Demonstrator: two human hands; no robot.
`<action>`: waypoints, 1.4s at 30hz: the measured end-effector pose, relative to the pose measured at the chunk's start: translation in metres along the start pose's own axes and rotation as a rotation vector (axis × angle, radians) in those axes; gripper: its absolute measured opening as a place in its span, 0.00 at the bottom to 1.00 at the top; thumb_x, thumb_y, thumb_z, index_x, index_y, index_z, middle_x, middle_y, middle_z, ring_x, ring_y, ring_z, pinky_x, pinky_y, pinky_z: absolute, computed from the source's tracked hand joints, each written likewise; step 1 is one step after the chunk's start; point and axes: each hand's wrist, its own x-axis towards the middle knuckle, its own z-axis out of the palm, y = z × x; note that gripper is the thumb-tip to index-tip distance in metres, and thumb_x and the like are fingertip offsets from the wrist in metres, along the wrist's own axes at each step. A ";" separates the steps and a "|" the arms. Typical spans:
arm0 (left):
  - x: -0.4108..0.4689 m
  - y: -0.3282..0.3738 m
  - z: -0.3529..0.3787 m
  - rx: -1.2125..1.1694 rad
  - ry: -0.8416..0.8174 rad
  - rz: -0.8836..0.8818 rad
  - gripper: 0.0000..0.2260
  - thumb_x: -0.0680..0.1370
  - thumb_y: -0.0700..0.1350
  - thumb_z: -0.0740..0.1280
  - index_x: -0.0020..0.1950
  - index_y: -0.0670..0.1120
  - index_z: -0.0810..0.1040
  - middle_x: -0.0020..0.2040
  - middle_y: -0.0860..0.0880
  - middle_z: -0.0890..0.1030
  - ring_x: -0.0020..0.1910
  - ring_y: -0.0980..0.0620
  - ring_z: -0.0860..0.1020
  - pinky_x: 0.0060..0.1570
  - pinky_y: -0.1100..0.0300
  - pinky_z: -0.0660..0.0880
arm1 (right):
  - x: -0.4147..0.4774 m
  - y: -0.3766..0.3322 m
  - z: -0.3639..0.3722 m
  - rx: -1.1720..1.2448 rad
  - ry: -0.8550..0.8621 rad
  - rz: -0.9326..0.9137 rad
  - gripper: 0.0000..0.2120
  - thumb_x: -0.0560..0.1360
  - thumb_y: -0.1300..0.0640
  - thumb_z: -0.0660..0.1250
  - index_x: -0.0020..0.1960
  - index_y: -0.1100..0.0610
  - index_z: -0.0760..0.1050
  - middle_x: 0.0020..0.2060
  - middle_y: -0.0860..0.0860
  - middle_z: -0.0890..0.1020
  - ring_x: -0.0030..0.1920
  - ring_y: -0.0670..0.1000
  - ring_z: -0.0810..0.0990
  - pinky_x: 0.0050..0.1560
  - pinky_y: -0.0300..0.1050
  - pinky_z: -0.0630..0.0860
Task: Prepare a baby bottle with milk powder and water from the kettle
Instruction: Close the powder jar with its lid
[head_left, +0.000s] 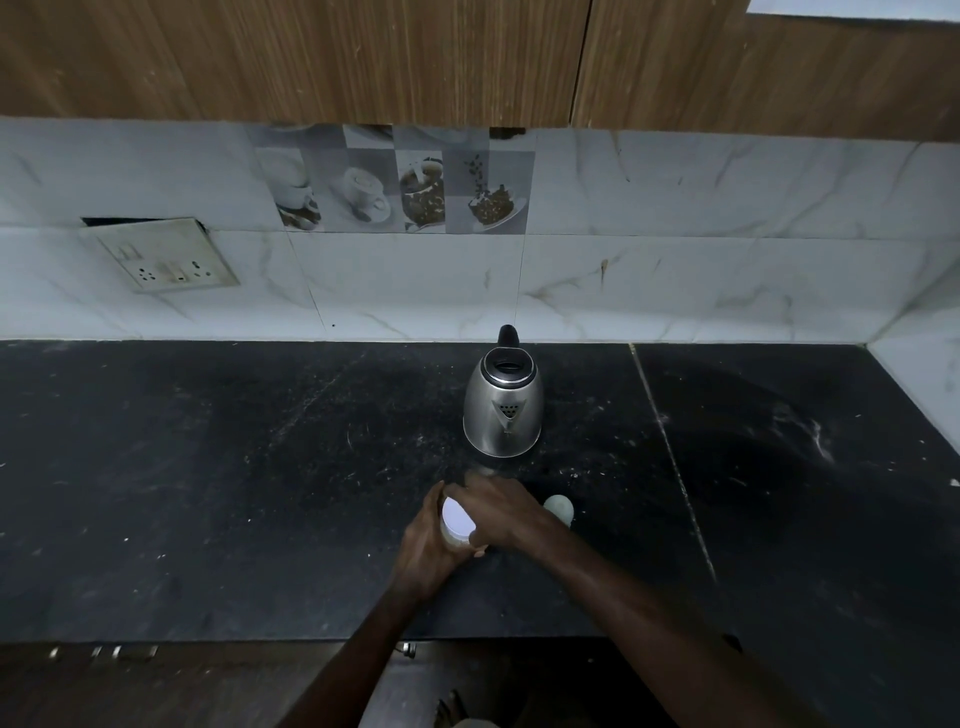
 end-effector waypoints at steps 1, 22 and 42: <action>0.000 0.000 0.000 0.001 -0.001 -0.004 0.47 0.62 0.56 0.86 0.76 0.55 0.67 0.65 0.56 0.80 0.65 0.56 0.79 0.60 0.63 0.75 | 0.000 0.001 -0.002 -0.007 0.003 -0.019 0.38 0.71 0.57 0.78 0.76 0.50 0.66 0.66 0.56 0.74 0.64 0.60 0.78 0.52 0.50 0.70; 0.003 -0.004 0.002 0.021 0.002 -0.006 0.56 0.62 0.55 0.87 0.83 0.50 0.59 0.73 0.50 0.78 0.70 0.51 0.77 0.63 0.63 0.72 | 0.004 0.003 0.005 -0.058 0.059 -0.063 0.35 0.69 0.55 0.78 0.73 0.55 0.70 0.64 0.59 0.74 0.60 0.61 0.80 0.47 0.51 0.71; 0.006 -0.010 0.001 0.003 -0.016 0.021 0.57 0.60 0.51 0.88 0.82 0.47 0.60 0.71 0.50 0.79 0.66 0.58 0.77 0.60 0.69 0.72 | 0.023 -0.011 0.006 -0.004 0.118 0.187 0.18 0.82 0.53 0.66 0.69 0.60 0.75 0.65 0.63 0.78 0.63 0.62 0.80 0.59 0.54 0.77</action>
